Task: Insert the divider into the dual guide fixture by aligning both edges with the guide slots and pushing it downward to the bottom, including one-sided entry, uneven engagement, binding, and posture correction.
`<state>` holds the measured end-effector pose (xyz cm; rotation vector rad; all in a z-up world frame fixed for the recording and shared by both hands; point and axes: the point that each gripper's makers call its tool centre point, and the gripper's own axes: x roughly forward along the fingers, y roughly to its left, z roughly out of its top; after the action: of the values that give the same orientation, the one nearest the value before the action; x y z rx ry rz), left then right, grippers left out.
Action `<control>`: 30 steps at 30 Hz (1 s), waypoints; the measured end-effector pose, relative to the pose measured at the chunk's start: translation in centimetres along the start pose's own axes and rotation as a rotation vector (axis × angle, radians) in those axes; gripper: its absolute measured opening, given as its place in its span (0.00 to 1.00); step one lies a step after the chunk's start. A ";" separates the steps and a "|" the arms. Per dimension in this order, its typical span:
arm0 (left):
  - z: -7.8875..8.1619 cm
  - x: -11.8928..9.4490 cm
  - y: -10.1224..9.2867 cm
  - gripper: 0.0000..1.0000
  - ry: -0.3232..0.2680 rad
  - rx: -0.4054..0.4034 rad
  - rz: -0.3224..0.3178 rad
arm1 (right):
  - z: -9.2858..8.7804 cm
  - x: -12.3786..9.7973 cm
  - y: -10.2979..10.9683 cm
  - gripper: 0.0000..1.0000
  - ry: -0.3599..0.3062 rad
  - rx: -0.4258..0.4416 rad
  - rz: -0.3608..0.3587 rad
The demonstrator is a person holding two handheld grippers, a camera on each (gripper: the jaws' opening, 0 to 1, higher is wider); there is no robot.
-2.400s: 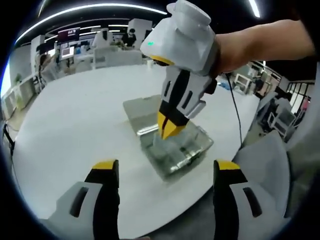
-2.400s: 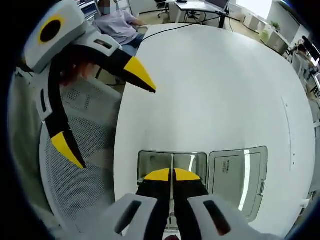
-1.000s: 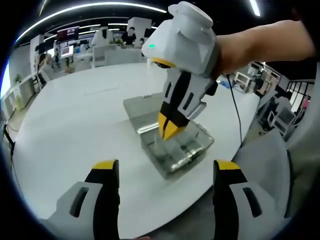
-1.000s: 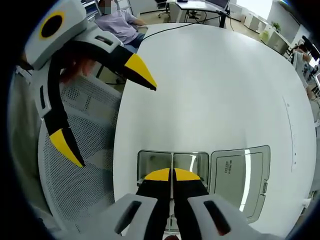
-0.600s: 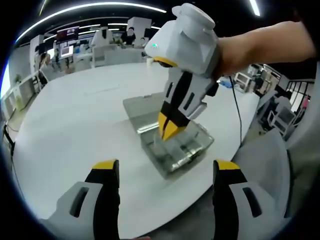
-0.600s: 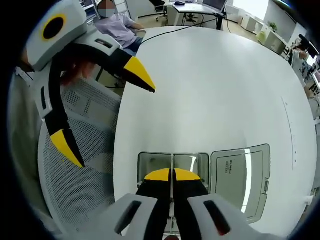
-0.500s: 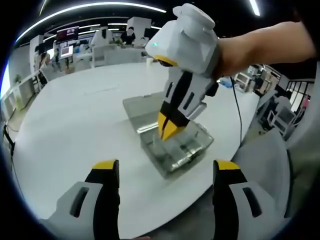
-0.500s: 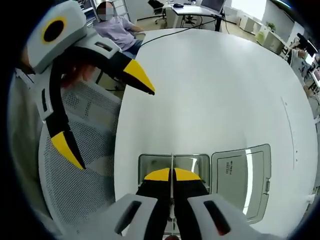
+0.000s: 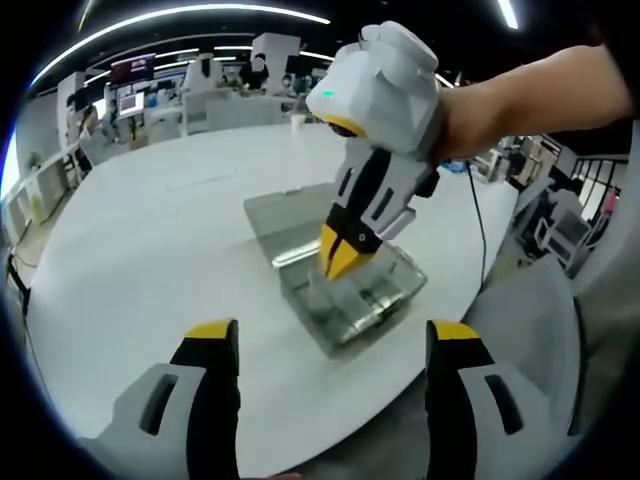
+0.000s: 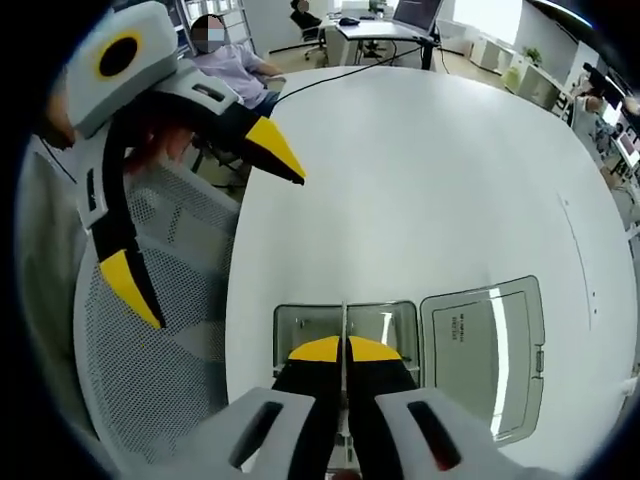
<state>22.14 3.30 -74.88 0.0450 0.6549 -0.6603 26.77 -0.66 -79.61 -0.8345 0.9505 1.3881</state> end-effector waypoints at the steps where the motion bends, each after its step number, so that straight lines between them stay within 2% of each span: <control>1: 0.0 0.0 0.0 0.75 0.000 0.000 0.000 | 0.1 0.0 0.0 0.00 -0.005 -0.003 0.001; 7: 0.0 -0.1 0.0 0.74 0.002 0.002 0.001 | 0.0 0.1 -0.5 0.00 -0.020 0.038 0.002; 19: -0.2 -0.1 0.2 0.74 0.007 0.004 0.001 | 1.2 -1.3 -1.3 0.00 -0.131 0.189 0.016; 24: 0.1 0.1 0.4 0.74 0.007 0.013 0.001 | 1.9 -2.3 -1.2 0.00 -0.187 0.226 0.035; 30: 0.8 0.4 0.8 0.69 -0.006 0.043 0.001 | 2.6 -3.5 -0.7 0.00 -0.228 0.220 0.051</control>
<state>23.32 3.48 -74.61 0.0831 0.6353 -0.6736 27.78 0.25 -75.42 -0.4795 0.9316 1.3608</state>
